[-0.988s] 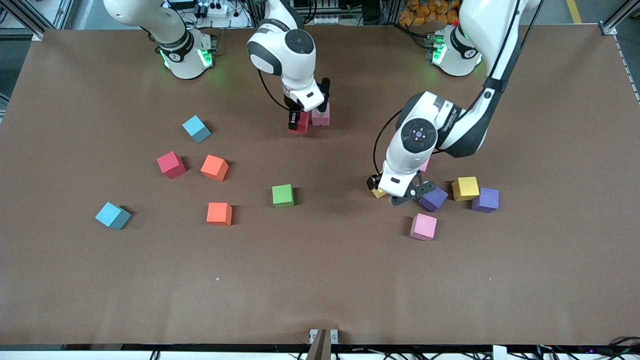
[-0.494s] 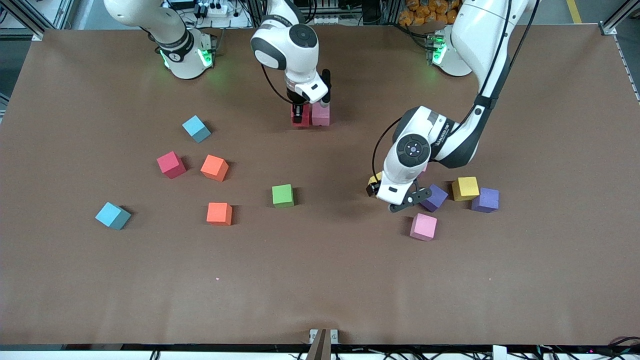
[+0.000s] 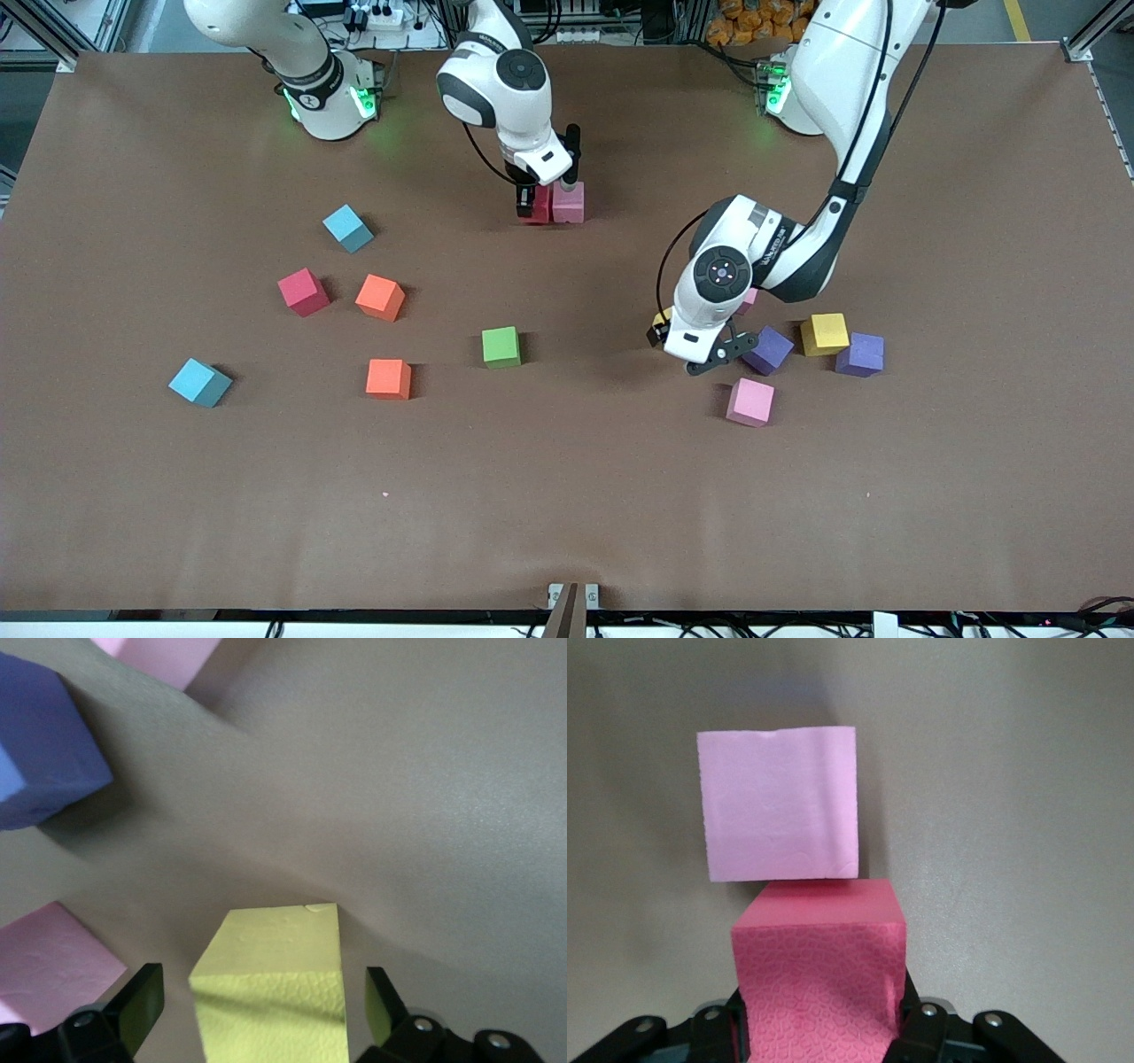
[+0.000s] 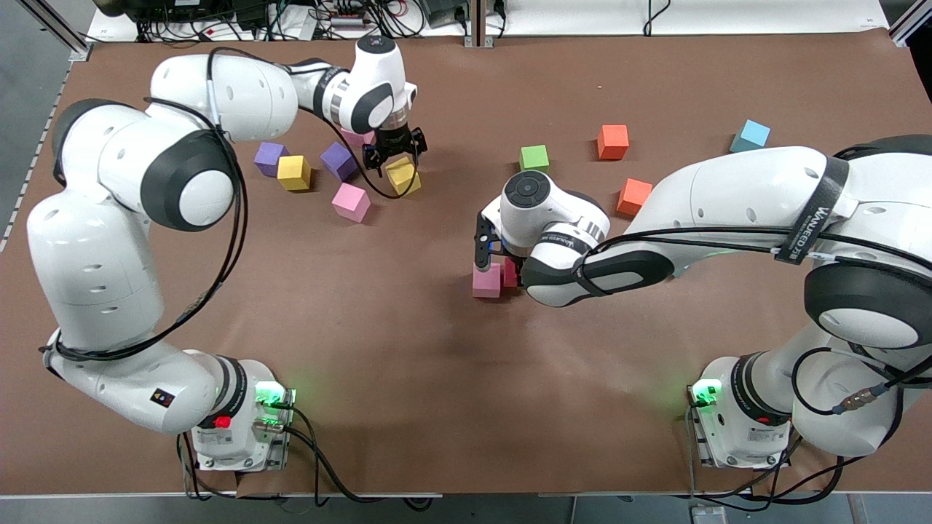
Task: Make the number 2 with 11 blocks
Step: 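Grasp the yellow cube with the left gripper while the right gripper releases the red cube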
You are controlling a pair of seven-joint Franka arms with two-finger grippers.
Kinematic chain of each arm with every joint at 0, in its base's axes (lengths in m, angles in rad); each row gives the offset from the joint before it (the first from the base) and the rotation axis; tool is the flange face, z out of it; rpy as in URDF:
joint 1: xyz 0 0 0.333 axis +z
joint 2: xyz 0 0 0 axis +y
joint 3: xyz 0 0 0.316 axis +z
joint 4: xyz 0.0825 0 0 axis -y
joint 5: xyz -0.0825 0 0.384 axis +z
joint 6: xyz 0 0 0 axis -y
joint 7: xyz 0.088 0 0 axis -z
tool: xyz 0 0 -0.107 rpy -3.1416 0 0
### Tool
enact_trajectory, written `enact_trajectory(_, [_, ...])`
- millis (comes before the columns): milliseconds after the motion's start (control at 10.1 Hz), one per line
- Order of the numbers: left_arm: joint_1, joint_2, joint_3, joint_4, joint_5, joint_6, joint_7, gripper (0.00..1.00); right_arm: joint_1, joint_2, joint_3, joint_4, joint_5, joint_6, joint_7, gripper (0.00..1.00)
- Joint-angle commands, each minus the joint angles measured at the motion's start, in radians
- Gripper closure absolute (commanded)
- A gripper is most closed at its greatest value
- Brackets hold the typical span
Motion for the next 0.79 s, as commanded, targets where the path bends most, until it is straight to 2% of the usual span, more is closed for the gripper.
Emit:
enact_trajectory(0, [-0.017, 0.01, 0.008, -0.011, -0.008, 0.035, -0.027, 0.0, 0.004, -0.006, 0.005, -0.016, 0.021, 0.011, -0.002, 0.75])
enact_trajectory(99, [-0.017, 0.016, 0.005, -0.011, -0.008, 0.035, -0.029, 0.01, 0.014, 0.001, 0.006, -0.016, 0.021, 0.013, -0.002, 0.75])
enact_trajectory(297, [-0.022, 0.018, 0.003, -0.011, -0.008, 0.035, -0.03, 0.66, 0.021, 0.014, 0.006, -0.013, 0.021, 0.026, 0.002, 0.75])
enact_trajectory(395, [-0.022, 0.013, 0.003, -0.011, -0.01, 0.035, -0.033, 0.86, 0.021, 0.026, 0.006, -0.015, 0.022, 0.052, 0.002, 0.75])
enact_trajectory(494, [-0.019, 0.004, 0.001, -0.01, -0.016, 0.036, -0.059, 0.93, 0.022, 0.034, 0.006, -0.013, 0.021, 0.062, 0.002, 0.75])
enact_trajectory(692, [-0.02, -0.022, -0.002, -0.004, -0.016, 0.035, -0.098, 0.99, 0.027, 0.044, 0.006, -0.012, 0.021, 0.066, 0.002, 0.75])
